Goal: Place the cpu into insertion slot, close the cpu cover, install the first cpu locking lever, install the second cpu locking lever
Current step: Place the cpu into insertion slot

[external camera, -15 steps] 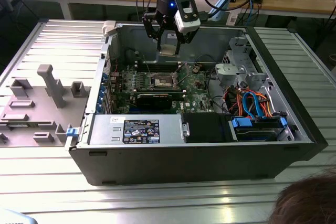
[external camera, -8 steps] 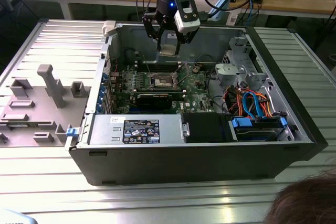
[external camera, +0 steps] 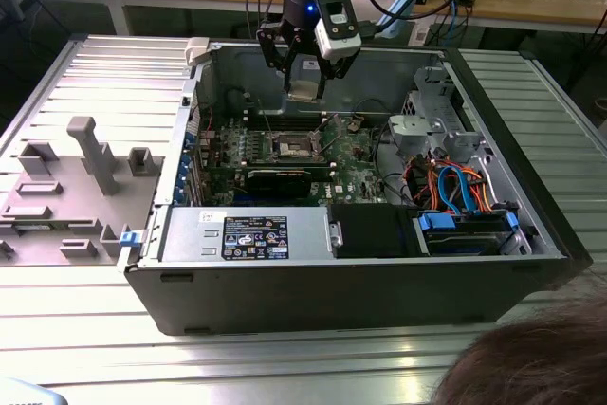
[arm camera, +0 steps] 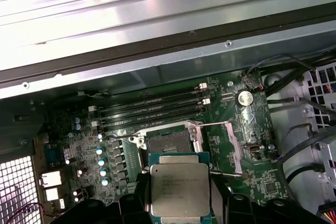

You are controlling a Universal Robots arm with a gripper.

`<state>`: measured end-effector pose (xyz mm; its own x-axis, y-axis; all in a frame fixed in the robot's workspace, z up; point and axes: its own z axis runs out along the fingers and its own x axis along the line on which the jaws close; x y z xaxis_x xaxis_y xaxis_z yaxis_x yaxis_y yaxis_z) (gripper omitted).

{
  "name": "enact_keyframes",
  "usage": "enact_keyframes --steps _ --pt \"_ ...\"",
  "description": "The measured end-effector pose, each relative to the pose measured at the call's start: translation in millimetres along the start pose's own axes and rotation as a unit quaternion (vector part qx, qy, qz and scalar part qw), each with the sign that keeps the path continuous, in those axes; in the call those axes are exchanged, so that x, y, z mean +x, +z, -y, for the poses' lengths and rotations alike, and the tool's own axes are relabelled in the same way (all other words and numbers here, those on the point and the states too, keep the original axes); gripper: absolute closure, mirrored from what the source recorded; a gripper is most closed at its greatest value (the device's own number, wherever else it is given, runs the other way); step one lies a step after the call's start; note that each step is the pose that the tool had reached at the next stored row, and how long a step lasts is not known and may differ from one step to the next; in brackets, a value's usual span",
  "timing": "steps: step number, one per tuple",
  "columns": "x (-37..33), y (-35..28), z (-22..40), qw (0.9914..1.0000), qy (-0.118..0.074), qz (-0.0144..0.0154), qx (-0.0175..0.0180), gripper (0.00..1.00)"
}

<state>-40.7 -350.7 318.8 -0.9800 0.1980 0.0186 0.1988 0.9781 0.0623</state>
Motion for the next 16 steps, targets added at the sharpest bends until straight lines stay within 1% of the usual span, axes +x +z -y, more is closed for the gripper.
enact_keyframes --steps 16 --pt "0.0 0.0 0.0 0.99998 0.006 0.0004 -0.0001 0.45"
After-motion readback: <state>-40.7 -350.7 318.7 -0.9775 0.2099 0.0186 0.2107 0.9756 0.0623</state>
